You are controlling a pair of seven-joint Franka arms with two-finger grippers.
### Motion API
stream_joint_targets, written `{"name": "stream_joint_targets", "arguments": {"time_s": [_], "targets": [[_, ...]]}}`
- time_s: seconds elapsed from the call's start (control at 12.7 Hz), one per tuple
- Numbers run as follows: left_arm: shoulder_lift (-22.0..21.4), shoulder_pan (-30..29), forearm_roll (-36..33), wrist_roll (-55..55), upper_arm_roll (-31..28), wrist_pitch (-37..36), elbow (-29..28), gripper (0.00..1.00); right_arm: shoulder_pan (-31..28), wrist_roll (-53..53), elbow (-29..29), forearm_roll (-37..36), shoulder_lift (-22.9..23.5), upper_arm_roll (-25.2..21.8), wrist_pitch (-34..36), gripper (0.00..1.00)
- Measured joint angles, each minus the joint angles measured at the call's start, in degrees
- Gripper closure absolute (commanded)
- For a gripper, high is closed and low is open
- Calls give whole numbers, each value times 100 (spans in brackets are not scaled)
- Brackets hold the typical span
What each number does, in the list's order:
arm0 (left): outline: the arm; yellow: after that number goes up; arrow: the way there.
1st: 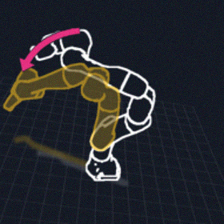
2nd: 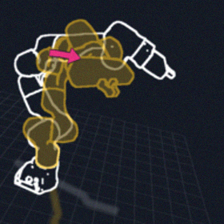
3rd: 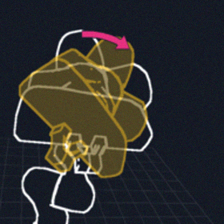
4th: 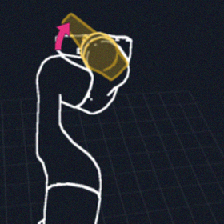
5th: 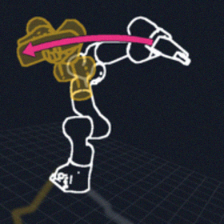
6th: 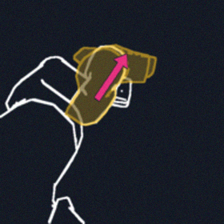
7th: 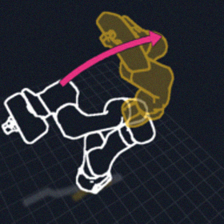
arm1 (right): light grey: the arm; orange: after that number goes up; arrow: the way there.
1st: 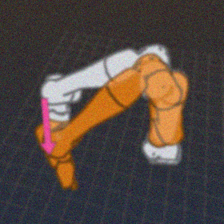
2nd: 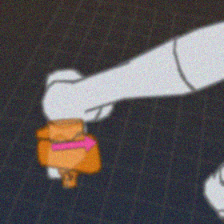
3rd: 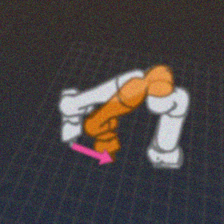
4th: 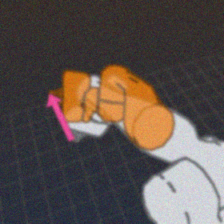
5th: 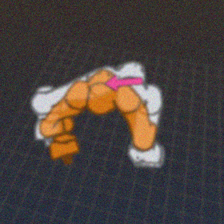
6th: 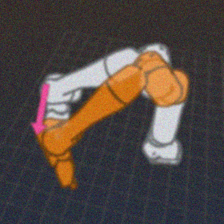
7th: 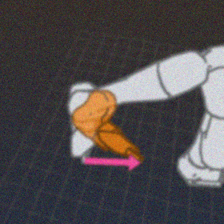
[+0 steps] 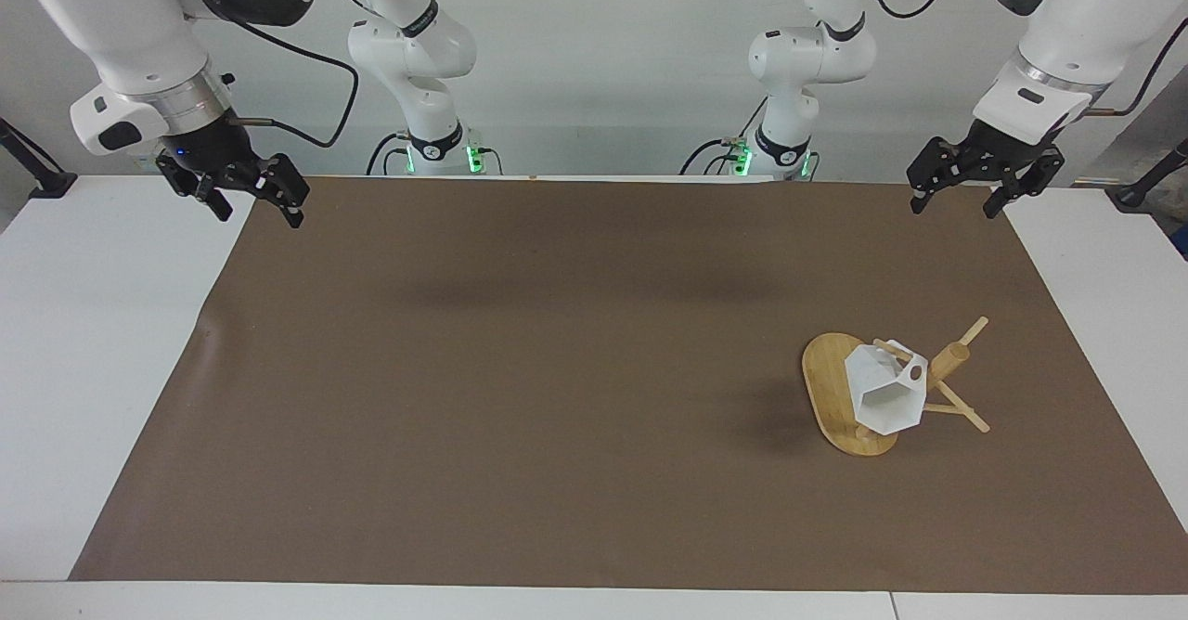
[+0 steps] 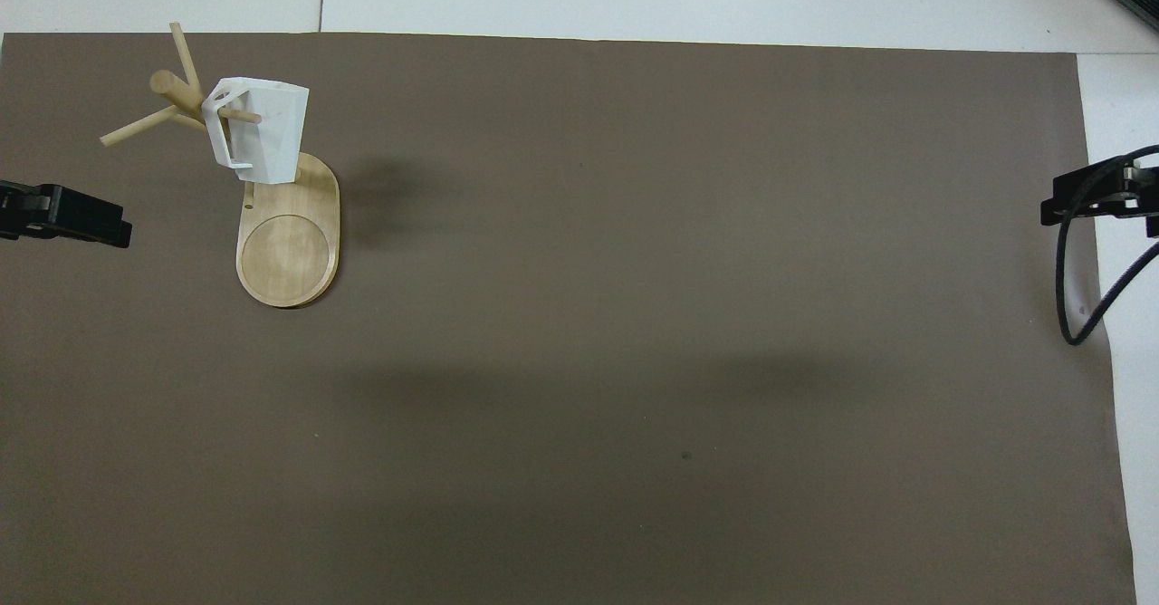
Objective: Hang cup on rack
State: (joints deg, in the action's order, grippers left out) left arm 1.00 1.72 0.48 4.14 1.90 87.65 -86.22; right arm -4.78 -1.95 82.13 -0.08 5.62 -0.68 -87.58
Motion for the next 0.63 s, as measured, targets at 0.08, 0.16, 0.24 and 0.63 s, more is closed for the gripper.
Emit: {"name": "stream_joint_targets", "arguments": {"time_s": [0.08, 0.16, 0.24, 0.63], "targets": [[0, 0, -3, 0, 0, -4, -12, 0, 0, 0, 0, 0, -1, 0, 0, 0], [0, 0, -8, 0, 0, -4, -15, 0, 0, 0, 0, 0, -1, 0, 0, 0], [-2, 0, -15, 0, 0, -4, -15, 0, 0, 0, 1, 0, -1, 0, 0, 0], [-73, 7, -20, -1, 9, -59, -13, 0, 0, 0, 4, 0, -2, 0, 0, 0]]}}
